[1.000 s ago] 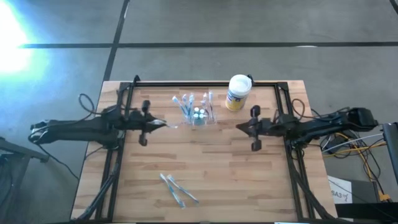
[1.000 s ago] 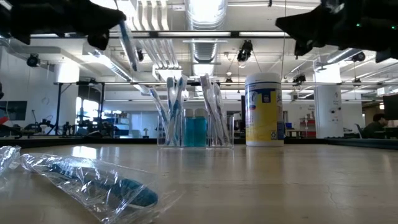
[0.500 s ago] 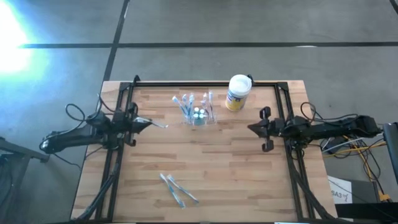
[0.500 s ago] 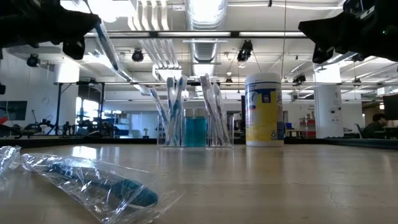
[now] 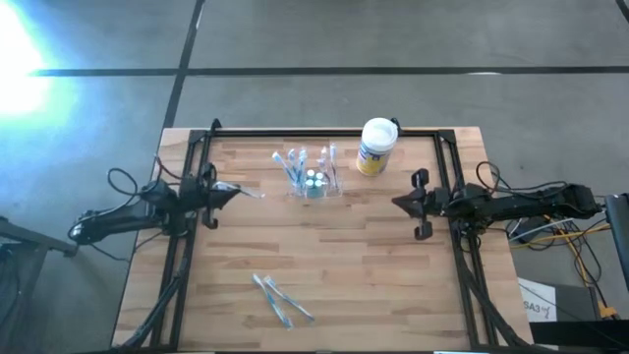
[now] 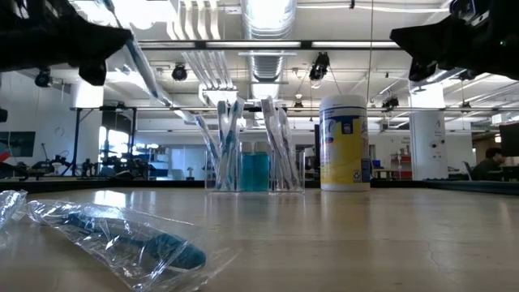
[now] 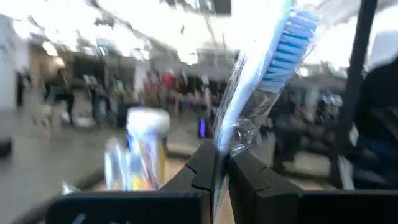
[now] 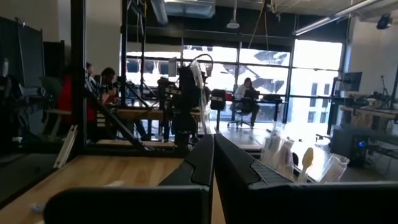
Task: Pick & Place toothbrushing station
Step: Put the blue toothbrush into the transparent organizer
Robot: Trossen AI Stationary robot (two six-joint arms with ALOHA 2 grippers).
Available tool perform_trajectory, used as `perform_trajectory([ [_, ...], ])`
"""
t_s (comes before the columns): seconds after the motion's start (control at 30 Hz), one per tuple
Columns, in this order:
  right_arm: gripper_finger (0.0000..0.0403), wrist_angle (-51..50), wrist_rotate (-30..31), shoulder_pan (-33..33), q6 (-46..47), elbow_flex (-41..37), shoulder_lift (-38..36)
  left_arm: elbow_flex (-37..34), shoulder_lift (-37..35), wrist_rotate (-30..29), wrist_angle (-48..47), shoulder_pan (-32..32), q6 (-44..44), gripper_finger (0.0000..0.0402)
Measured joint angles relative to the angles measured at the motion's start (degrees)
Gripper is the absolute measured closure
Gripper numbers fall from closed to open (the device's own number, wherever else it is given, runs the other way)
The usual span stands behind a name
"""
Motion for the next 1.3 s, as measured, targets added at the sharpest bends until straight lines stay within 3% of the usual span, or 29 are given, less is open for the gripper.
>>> perform_trajectory([
  [0.23, 0.0394, 0.5, 4.7, 0.0, -1.6, 0.0, 0.0, 5.5, 9.3, -1.9, 11.4, 0.3, 8.0, 0.038],
  [0.47, 0.0394, 1.2, 4.9, 0.0, -2.4, 0.0, 0.0, 18.2, 24.5, -1.7, 6.4, 3.2, 9.8, 0.038],
  [0.57, 0.0394, 2.0, 5.0, 0.0, -2.5, 0.0, 0.0, 20.9, 32.1, 3.7, 10.2, 5.8, 9.2, 0.038],
  [0.63, 0.0394, 2.0, 5.0, 0.0, -2.7, 0.0, 0.0, 21.0, 36.6, 9.6, 15.8, 7.6, 6.9, 0.038],
  [0.73, 0.0394, 2.0, 5.0, 0.0, -2.7, 0.0, 0.0, 20.0, 42.7, 12.8, 21.0, 10.4, 3.6, 0.038],
  [0.97, 0.0394, 2.0, 5.1, 0.0, -2.8, 0.0, 0.0, 17.1, 53.5, 13.9, 31.5, 12.9, 1.5, 0.038],
  [1.3, 0.0394, 2.3, 5.1, 0.0, -3.1, 0.0, 0.0, 16.5, 61.7, 12.5, 34.1, 14.4, 1.7, 0.0378],
])
